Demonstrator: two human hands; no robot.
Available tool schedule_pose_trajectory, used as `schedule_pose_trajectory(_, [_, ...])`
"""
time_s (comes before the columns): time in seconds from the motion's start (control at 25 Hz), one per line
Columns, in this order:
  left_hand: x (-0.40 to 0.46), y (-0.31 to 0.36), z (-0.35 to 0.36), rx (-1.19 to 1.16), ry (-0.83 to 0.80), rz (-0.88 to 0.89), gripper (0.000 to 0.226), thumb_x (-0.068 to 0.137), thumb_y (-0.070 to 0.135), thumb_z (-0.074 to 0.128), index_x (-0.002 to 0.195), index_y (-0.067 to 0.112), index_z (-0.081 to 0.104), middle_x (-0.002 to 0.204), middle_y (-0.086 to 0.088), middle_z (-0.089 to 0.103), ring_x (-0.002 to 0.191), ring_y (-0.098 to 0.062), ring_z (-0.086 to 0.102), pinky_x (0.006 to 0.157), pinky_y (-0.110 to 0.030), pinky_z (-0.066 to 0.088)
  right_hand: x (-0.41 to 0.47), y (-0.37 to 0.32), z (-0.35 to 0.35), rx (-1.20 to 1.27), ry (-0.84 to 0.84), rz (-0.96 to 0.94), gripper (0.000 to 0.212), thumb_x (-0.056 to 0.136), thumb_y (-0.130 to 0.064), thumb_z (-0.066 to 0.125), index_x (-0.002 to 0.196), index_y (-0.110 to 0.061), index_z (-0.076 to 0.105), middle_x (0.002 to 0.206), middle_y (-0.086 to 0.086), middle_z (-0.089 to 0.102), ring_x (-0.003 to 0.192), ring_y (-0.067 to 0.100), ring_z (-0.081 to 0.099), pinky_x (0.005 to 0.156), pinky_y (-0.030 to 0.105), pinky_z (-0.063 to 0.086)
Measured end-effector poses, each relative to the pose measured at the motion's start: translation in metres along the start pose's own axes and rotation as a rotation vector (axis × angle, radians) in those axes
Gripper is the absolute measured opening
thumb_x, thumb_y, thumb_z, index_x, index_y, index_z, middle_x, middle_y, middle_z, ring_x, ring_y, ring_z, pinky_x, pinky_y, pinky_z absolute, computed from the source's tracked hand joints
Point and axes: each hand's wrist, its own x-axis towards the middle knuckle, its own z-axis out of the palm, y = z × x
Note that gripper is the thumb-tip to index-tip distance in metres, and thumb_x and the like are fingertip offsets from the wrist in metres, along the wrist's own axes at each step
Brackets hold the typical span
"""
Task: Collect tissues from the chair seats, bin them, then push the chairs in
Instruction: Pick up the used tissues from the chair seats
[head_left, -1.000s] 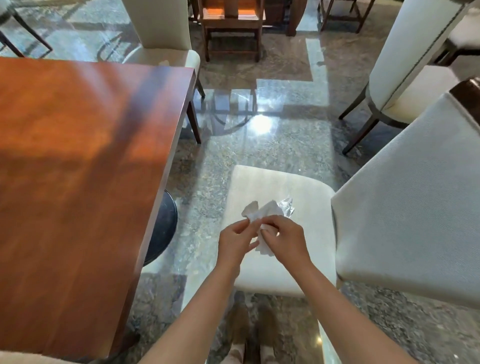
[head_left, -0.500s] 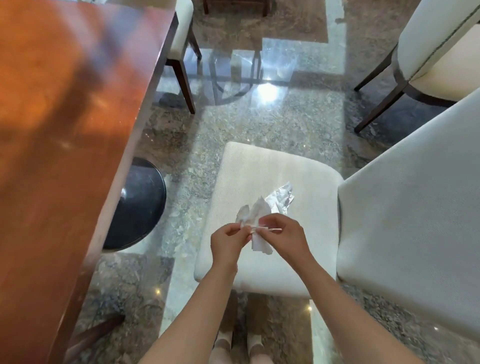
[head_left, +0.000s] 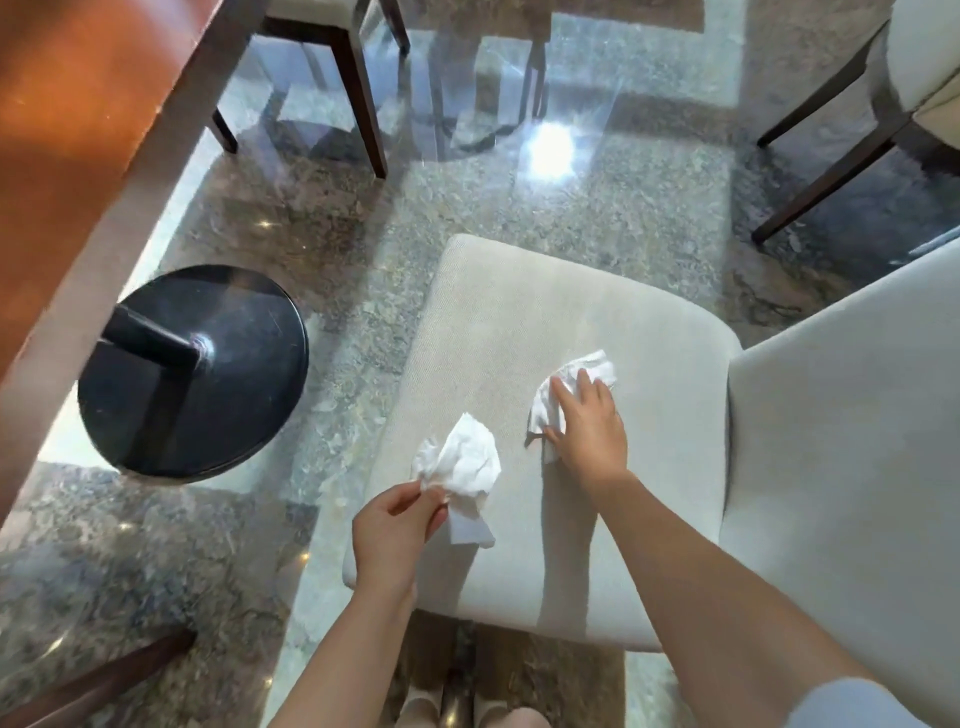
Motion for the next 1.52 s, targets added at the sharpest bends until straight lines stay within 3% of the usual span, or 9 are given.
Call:
schedule_pose_trajectory(0.16, [0.001,-0.009,-0.002,0.007,0.003,0.003,0.014,0.08,-0.003,0.066,0.073,0.008,0.068,0.074,-0.008,0.066,0.067,-0.015,0.062,0.061,-0.011,0.054,-0.004,0.004,0.004,0.042,0.093,-0.008,0.033,0.086,-0.017,0.056,0.119,-0.014,0.056,0.125,0.009,0.054,0.116,0.03,0.042,0.082,0.038,0.046])
schedule_pose_trajectory(0.32, [-0.013,-0.005,0.0,0.045,0.01,0.007,0.004,0.078,-0.002,0.068,0.081,0.0,0.069,0.073,-0.009,0.066,0.059,-0.011,0.064,0.066,-0.019,0.056,-0.019,-0.001,-0.014,0.23,0.095,0.082,0.022,0.088,-0.008,0.05,0.106,-0.008,0.062,0.112,0.013,0.058,0.103,0.029,0.051,0.08,0.035,0.043])
schedule_pose_trajectory(0.52, [-0.08,0.027,-0.007,0.083,-0.045,0.053,0.005,0.08,0.0,0.067,0.085,-0.001,0.068,0.078,-0.01,0.067,0.069,-0.017,0.064,0.07,-0.02,0.057,-0.086,-0.016,-0.09,0.374,0.197,0.001,0.015,0.087,-0.006,0.051,0.084,0.002,0.063,0.088,0.021,0.062,0.086,0.034,0.057,0.07,0.031,0.039])
schedule_pose_trajectory(0.8, [-0.205,0.054,-0.032,0.282,-0.241,0.23,0.01,0.08,0.004,0.068,0.089,-0.002,0.069,0.075,-0.006,0.069,0.07,-0.016,0.067,0.068,-0.021,0.053,-0.265,-0.033,-0.21,0.532,0.393,0.11,0.026,0.083,0.004,0.051,0.103,-0.001,0.068,0.107,0.02,0.065,0.1,0.032,0.059,0.083,0.028,0.042])
schedule_pose_trajectory(1.0, [-0.286,0.03,-0.046,0.402,-0.428,0.339,0.015,0.08,0.007,0.068,0.094,0.0,0.069,0.083,-0.009,0.07,0.075,-0.019,0.068,0.076,-0.031,0.055,-0.388,-0.018,-0.246,0.517,0.515,0.277,0.024,0.085,-0.001,0.053,0.103,-0.006,0.068,0.108,0.016,0.065,0.1,0.031,0.059,0.082,0.03,0.044])
schedule_pose_trajectory(1.12, [-0.325,0.004,-0.043,0.426,-0.518,0.349,0.02,0.08,0.007,0.069,0.098,-0.002,0.067,0.088,-0.013,0.071,0.077,-0.021,0.069,0.07,-0.027,0.056,-0.438,0.003,-0.246,0.491,0.559,0.326,0.026,0.084,-0.004,0.056,0.106,-0.01,0.068,0.109,0.013,0.065,0.101,0.03,0.058,0.086,0.034,0.045])
schedule_pose_trajectory(1.28, [-0.379,-0.033,-0.015,0.433,-0.592,0.389,0.018,0.08,0.003,0.068,0.095,-0.005,0.067,0.089,-0.016,0.07,0.071,-0.018,0.067,0.051,-0.014,0.053,-0.49,0.054,-0.246,0.471,0.596,0.32,0.028,0.084,-0.004,0.054,0.108,-0.007,0.067,0.111,0.014,0.067,0.104,0.03,0.058,0.089,0.033,0.045])
schedule_pose_trajectory(1.44, [-0.439,-0.082,0.045,0.414,-0.625,0.402,0.014,0.079,0.0,0.067,0.092,-0.005,0.068,0.08,-0.013,0.069,0.067,-0.017,0.067,0.061,-0.027,0.058,-0.539,0.14,-0.258,0.52,0.578,0.349,0.029,0.086,-0.002,0.051,0.111,-0.007,0.066,0.115,0.015,0.066,0.106,0.029,0.057,0.086,0.03,0.044])
schedule_pose_trajectory(1.52, [-0.476,-0.109,0.077,0.392,-0.647,0.413,0.01,0.08,-0.003,0.064,0.089,-0.002,0.068,0.074,-0.01,0.067,0.06,-0.011,0.065,0.053,-0.018,0.055,-0.562,0.189,-0.268,0.543,0.554,0.392,0.027,0.087,-0.005,0.052,0.109,-0.009,0.067,0.114,0.014,0.066,0.104,0.029,0.058,0.081,0.029,0.045])
